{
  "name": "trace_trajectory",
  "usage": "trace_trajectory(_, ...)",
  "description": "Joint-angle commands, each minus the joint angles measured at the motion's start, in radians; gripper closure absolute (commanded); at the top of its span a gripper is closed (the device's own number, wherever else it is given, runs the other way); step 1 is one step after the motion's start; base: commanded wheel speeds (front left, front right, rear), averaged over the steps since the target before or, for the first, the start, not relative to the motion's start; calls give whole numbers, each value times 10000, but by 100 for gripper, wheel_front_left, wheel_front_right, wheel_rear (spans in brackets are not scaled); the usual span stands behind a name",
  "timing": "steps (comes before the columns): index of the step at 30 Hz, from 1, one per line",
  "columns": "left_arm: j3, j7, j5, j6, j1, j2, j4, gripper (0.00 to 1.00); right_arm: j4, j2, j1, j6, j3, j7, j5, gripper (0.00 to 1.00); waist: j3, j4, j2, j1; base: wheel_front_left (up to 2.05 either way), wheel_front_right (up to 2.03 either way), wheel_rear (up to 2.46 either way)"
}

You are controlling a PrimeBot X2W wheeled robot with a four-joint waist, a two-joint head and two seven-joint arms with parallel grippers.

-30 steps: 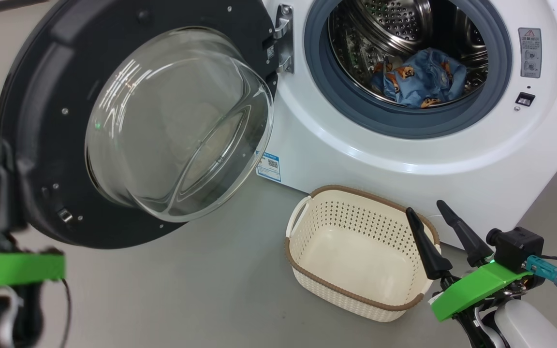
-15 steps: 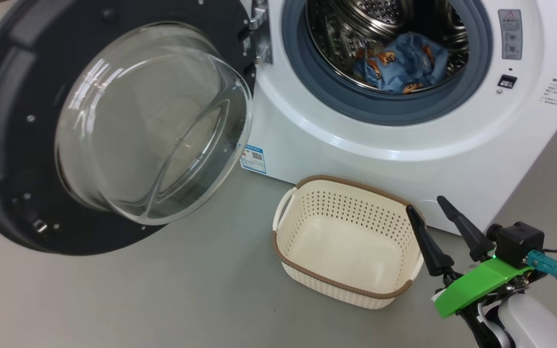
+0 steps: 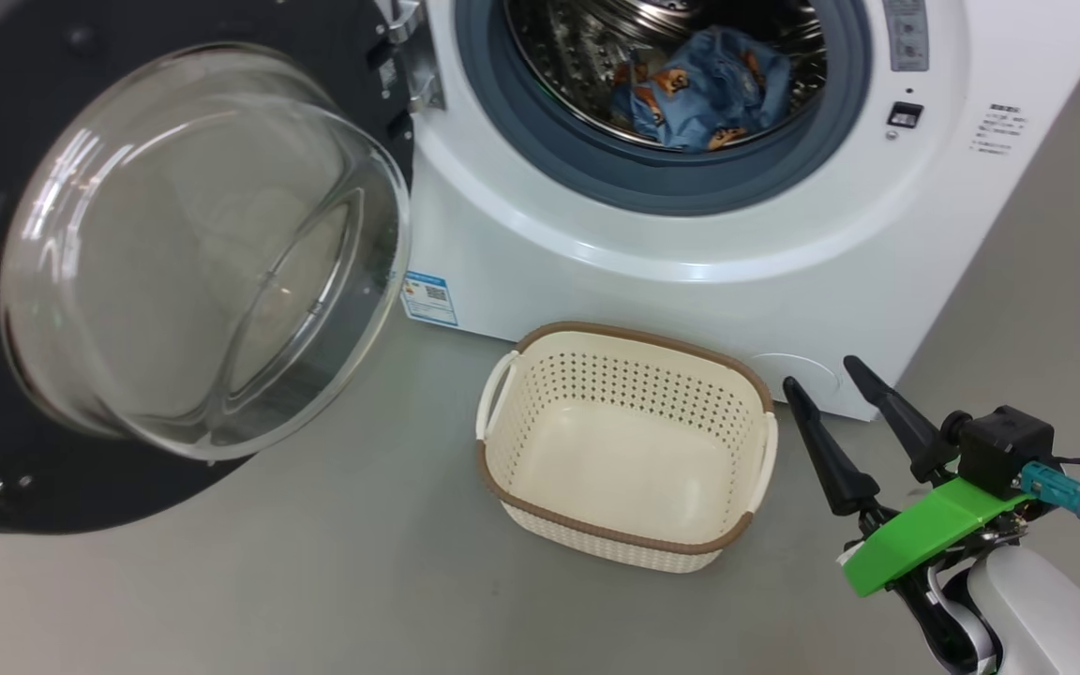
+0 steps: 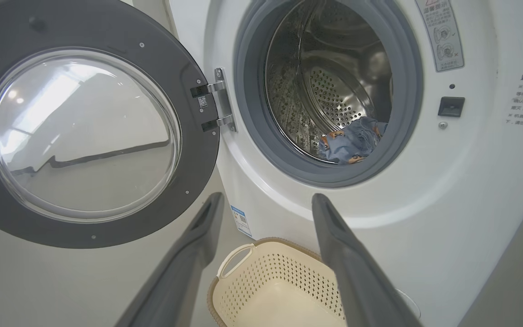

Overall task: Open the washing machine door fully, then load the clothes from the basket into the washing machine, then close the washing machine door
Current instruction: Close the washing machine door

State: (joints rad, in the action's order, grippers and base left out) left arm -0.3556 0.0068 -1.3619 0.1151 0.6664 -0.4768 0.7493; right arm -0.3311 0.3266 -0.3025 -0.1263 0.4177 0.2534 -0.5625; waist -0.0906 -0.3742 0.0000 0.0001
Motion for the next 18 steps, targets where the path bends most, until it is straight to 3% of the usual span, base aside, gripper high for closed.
trace_trajectory(1, -337, 121, -195, 89, 348, -730, 98, 100, 213, 176, -257, -44, 139, 38, -61, 0, -114, 263, 0, -1, 0, 0, 0)
trace_trajectory(10, -934, 918, -996, 146, 322, -1271, 2300, 100, 353, 433, -288, -44, 13, -155, 50, 0, -389, 779, 0, -1, 0, 0, 0)
trace_trajectory(18, -1277, 2064, -1652, 153, 140, -1488, 2828, 100, 631, 570, -225, -44, -173, -370, 163, 0, -517, 919, 0, -1, 0, 0, 0)
